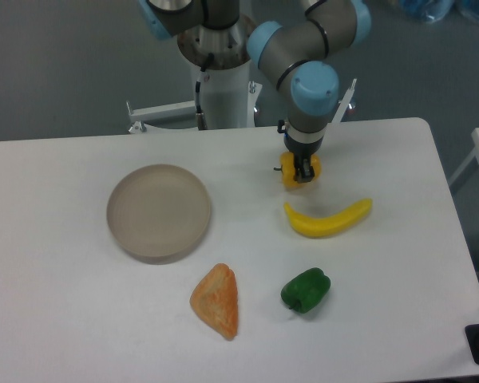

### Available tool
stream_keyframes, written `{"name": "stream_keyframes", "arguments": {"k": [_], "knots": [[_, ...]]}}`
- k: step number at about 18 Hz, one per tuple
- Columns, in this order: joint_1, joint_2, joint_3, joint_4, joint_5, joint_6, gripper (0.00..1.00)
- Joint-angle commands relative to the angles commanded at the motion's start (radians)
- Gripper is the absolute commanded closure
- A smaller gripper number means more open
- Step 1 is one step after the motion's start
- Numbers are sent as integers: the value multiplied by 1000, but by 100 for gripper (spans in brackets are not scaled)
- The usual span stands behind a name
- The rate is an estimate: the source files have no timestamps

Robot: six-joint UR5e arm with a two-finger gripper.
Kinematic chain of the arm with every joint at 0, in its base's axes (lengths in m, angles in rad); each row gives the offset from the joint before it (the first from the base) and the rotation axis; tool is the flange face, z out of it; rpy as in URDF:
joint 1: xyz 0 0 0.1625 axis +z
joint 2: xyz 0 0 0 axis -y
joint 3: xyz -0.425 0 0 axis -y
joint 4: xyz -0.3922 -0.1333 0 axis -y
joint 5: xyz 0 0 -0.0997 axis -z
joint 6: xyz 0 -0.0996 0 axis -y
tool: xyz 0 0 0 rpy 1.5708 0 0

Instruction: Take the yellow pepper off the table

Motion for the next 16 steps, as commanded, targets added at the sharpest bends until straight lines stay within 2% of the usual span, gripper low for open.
{"name": "stream_keyframes", "arguments": {"k": [5, 7, 10, 13, 16], "knots": [[-23, -51, 137, -60, -8, -86, 75], [-35, -80, 196, -68, -69, -141, 75], [-55, -121, 267, -94, -75, -155, 74], [-63, -146, 315, -100, -78, -155, 73], [-66, -158, 332, -111, -45, -142, 73]]}}
